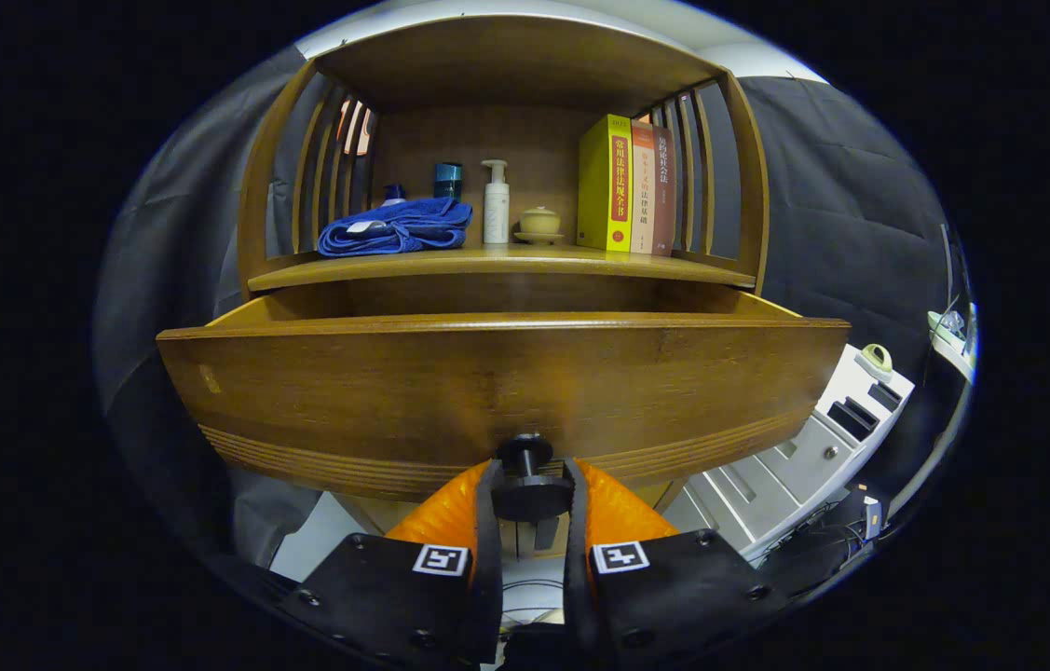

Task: Pull open the drawer, take out the items inside it, and place them on the countertop above the cabinet.

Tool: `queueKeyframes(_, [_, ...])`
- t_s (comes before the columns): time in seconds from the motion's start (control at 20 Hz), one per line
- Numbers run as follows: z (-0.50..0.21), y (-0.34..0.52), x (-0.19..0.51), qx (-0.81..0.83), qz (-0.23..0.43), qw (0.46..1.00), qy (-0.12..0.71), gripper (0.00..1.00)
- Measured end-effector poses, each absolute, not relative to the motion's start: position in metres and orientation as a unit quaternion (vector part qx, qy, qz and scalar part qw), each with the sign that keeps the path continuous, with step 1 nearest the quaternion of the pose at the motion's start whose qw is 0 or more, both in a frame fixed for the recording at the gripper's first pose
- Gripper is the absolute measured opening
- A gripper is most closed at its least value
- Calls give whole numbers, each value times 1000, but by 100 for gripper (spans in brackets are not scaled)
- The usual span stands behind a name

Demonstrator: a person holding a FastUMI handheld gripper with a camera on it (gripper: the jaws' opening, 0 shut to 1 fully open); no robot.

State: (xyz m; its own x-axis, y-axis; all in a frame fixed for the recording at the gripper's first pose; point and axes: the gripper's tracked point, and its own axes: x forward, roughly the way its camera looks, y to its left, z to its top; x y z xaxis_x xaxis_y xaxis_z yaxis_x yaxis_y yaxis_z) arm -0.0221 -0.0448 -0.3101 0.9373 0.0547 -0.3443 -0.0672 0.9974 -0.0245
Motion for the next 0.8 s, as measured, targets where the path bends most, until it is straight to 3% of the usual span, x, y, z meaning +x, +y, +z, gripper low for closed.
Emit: queueKeyframes(0.8, [-310, -57, -87, -30, 21, 979, 199, 35])
